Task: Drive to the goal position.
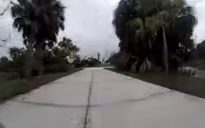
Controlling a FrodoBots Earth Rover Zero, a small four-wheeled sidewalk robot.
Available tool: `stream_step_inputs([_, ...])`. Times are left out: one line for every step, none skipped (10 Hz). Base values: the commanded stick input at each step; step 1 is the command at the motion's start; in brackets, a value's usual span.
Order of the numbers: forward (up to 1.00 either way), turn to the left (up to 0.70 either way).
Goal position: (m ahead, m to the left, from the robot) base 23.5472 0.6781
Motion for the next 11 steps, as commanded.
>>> stream_step_inputs([0.85,0.0])
stream_step_inputs([0.85,0.0])
stream_step_inputs([0.85,0.0])
stream_step_inputs([0.85,0.0])
stream_step_inputs([0.85,0.0])
stream_step_inputs([0.85,0.0])
stream_step_inputs([0.85,0.0])
stream_step_inputs([0.85,0.0])
stream_step_inputs([0.85,0.0])
stream_step_inputs([0.85,0.0])
stream_step_inputs([0.85,0.0])
